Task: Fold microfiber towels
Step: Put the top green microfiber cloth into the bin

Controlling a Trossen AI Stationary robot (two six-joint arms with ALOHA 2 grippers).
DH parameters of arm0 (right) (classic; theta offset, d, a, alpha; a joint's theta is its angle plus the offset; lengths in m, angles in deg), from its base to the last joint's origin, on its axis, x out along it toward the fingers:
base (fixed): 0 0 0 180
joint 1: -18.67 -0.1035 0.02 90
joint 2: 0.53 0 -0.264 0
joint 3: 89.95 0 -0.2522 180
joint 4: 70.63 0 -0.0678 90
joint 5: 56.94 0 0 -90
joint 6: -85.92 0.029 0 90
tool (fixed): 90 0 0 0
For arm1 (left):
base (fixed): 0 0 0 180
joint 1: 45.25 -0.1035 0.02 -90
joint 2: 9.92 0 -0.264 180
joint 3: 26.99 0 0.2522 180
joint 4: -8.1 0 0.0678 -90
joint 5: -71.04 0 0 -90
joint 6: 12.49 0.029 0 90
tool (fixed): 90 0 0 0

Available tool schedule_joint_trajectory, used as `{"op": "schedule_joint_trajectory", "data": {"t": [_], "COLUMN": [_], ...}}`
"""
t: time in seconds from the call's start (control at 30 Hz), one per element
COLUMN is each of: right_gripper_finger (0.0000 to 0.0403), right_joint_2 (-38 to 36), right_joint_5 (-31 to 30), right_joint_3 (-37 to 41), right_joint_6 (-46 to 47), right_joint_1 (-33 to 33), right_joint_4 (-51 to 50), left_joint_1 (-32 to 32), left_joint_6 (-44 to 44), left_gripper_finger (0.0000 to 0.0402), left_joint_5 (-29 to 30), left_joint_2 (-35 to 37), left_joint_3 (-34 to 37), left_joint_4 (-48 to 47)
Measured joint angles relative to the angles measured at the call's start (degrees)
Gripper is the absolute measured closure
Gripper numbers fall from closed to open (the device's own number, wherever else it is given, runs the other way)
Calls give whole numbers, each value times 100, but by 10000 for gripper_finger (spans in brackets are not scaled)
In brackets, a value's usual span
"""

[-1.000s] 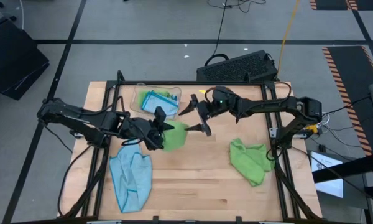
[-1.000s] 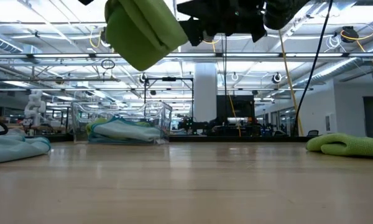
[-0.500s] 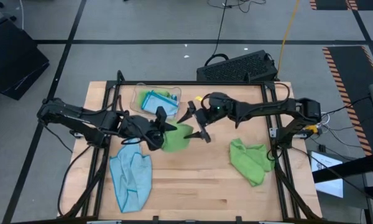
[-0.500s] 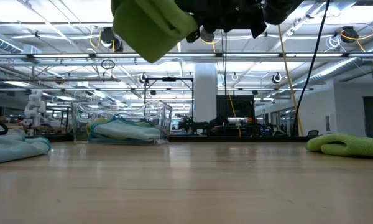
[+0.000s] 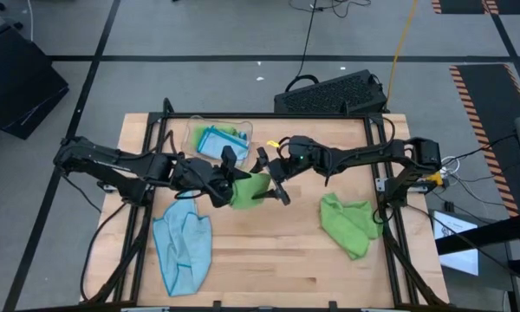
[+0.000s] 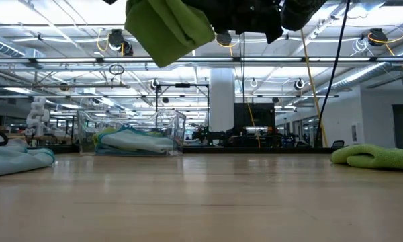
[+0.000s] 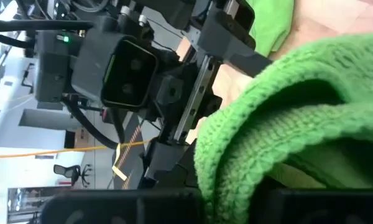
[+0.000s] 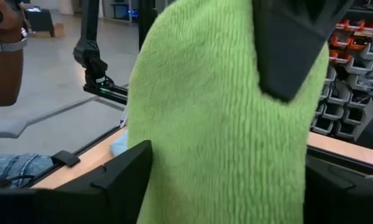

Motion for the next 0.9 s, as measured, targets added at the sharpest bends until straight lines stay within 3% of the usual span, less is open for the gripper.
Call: {"op": "schedule_joint_trajectory", "data": {"t": [0.3, 0.57, 0.67, 0.77, 0.9], "right_gripper_finger": [194, 147, 146, 173, 236], "right_joint_2": [0, 35, 50, 48, 48], "right_joint_5": [7, 22, 18, 35, 38], "right_joint_3": [0, 0, 0, 0, 0], "right_joint_6": [-15, -34, -70, -80, 74], "right_joint_1": [-43, -176, -198, -198, -198], "right_joint_4": [-120, -80, -21, 60, 173], "left_joint_1": [-4, -4, -17, -64, -141], "left_joint_6": [4, 175, 189, 194, 203], "left_gripper_finger": [393, 396, 390, 392, 396], "left_joint_5": [-21, -446, -450, -450, -459], "left_joint_2": [-23, -23, -23, -84, -158], "left_joint_3": [0, 0, 0, 0, 0], "left_joint_4": [193, 404, 402, 499, 568]}}
